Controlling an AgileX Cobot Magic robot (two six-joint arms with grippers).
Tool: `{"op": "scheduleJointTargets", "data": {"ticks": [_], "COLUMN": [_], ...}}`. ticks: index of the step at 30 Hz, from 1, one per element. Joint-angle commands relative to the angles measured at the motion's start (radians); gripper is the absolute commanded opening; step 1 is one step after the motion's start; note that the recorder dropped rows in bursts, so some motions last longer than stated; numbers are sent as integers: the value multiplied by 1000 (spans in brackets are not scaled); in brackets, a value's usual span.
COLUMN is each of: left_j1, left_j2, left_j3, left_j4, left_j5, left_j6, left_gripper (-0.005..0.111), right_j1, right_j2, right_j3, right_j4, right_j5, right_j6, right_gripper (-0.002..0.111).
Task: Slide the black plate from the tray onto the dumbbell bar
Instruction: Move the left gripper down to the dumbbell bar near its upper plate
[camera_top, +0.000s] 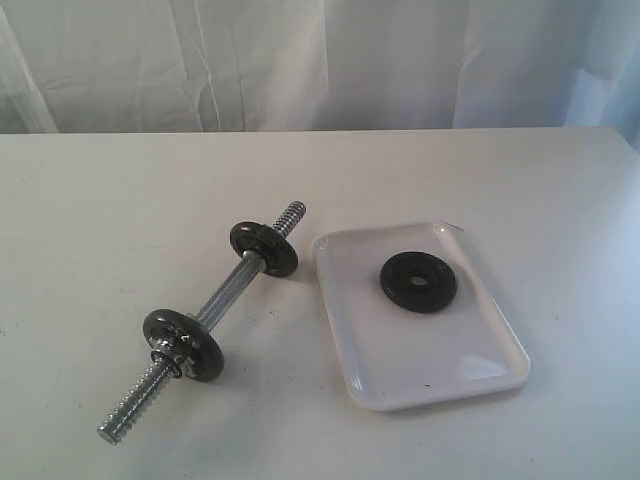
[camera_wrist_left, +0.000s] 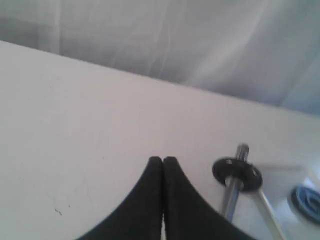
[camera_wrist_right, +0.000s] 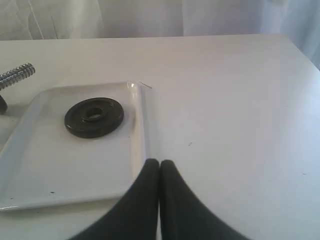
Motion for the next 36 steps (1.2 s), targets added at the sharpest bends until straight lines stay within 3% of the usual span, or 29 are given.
{"op": "scheduleJointTargets", "data": {"ticks": [1, 8, 14, 15, 22, 25, 28, 29, 32, 36], "left_j1": [-6, -33, -191, -251, -403, -424, -424, -426, -436, -436], "left_j2": [322, 739, 963, 1023, 1211, 1274, 1318, 1330, 1377, 1405], "left_j3": [-259, -553, -704, -751, -842, -849, -849, -849, -849, -849], "left_j4": [-72, -78, -43, -13, 122, 137, 86, 84, 55, -35], "left_j5": [305, 422, 428, 428, 426, 426, 426, 429, 412, 377], "left_j6": [246, 341, 388, 388, 387, 370, 333, 336, 337, 339], "left_gripper": [0, 0, 0, 0, 1, 23, 65, 72, 81, 81], "right_j1": [-4, -4, -4, -4, -4, -4, -4, -4, -4, -4], "right_j2": [-6, -6, -6, -6, -6, -6, -6, -6, -6, -6], "right_j3": [5, 5, 5, 5, 5, 5, 5, 5, 5, 5], "right_j4": [-3, -3, -3, -3, -3, -3, -3, -3, -3, -3], "right_j5": [-15, -15, -15, -15, -15, -15, -15, -15, -15, -15], "right_j6": [1, 1, 1, 1, 1, 1, 1, 1, 1, 1], "right_gripper": [0, 0, 0, 0, 0, 0, 0, 0, 0, 0]}}
